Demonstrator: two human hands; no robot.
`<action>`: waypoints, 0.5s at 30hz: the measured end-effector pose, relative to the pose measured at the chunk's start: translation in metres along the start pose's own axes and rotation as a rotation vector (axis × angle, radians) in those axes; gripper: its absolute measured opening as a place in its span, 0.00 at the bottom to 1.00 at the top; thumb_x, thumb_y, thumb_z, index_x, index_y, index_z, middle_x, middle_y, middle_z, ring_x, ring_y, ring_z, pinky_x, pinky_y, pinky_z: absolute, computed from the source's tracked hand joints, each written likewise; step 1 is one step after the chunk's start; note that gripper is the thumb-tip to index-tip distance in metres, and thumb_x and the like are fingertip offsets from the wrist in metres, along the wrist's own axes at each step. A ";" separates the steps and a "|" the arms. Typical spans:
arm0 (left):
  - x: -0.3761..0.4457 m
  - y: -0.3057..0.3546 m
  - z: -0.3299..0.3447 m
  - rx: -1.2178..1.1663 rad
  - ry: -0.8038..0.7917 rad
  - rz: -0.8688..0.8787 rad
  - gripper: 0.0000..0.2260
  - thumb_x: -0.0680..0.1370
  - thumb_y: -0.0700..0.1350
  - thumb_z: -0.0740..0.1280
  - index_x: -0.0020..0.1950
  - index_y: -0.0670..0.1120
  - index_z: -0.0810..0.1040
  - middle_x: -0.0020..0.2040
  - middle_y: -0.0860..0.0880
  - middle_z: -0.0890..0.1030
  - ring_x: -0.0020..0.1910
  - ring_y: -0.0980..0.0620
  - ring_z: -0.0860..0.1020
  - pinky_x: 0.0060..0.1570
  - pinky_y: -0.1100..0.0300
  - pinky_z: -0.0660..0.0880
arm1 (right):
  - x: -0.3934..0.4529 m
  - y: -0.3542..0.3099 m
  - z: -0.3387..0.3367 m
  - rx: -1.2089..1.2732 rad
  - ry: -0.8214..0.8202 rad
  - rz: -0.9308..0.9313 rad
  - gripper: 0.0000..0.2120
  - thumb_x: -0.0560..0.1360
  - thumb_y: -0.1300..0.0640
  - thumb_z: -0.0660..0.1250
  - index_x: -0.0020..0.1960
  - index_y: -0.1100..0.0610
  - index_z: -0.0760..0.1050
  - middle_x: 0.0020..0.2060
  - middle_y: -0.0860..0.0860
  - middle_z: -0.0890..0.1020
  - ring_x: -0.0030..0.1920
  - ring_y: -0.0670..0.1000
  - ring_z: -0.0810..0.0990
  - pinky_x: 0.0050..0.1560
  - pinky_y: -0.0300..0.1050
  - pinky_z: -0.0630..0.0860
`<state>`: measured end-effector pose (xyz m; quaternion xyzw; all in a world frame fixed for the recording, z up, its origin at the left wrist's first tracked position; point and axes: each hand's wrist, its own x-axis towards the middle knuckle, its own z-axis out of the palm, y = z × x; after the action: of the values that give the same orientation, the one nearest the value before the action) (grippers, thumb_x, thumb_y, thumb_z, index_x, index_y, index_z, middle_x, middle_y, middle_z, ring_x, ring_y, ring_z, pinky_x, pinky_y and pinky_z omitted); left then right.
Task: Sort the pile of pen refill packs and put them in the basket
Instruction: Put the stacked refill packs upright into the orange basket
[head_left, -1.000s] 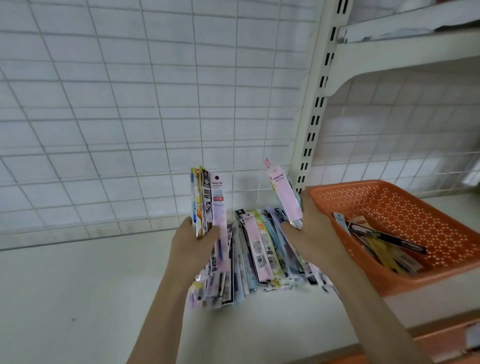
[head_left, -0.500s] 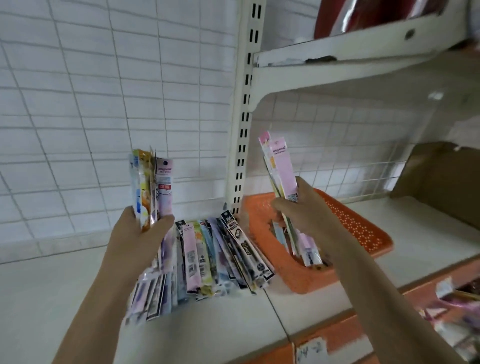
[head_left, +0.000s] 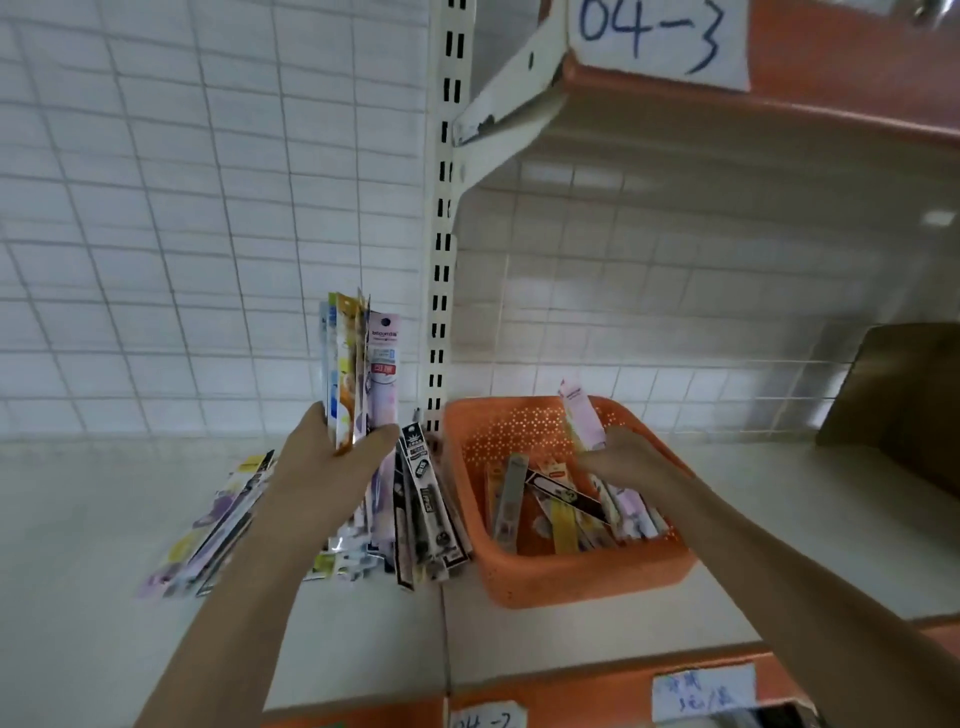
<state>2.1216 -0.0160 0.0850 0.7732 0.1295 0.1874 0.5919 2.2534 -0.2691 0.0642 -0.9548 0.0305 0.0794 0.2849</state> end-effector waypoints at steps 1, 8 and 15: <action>-0.004 0.002 0.004 -0.002 0.011 -0.002 0.11 0.75 0.47 0.67 0.56 0.48 0.74 0.49 0.49 0.80 0.46 0.53 0.77 0.40 0.59 0.69 | 0.004 0.002 0.003 -0.028 -0.027 -0.002 0.11 0.73 0.58 0.64 0.35 0.57 0.66 0.27 0.50 0.68 0.25 0.46 0.67 0.21 0.34 0.62; -0.030 0.007 0.018 0.019 0.113 -0.008 0.09 0.75 0.45 0.67 0.53 0.46 0.75 0.46 0.48 0.80 0.43 0.52 0.78 0.36 0.62 0.70 | 0.020 0.008 0.010 -0.226 -0.224 -0.042 0.12 0.72 0.55 0.67 0.50 0.61 0.72 0.35 0.52 0.74 0.33 0.49 0.73 0.30 0.38 0.67; -0.041 0.013 0.024 0.071 0.152 -0.022 0.09 0.75 0.44 0.67 0.53 0.45 0.74 0.47 0.47 0.80 0.45 0.50 0.78 0.37 0.62 0.70 | 0.022 0.016 0.000 -0.411 -0.287 -0.098 0.49 0.71 0.48 0.71 0.76 0.63 0.43 0.71 0.59 0.66 0.62 0.57 0.73 0.50 0.45 0.73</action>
<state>2.0956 -0.0575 0.0868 0.7756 0.1892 0.2345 0.5547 2.2738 -0.2828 0.0520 -0.9719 -0.0733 0.2050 0.0899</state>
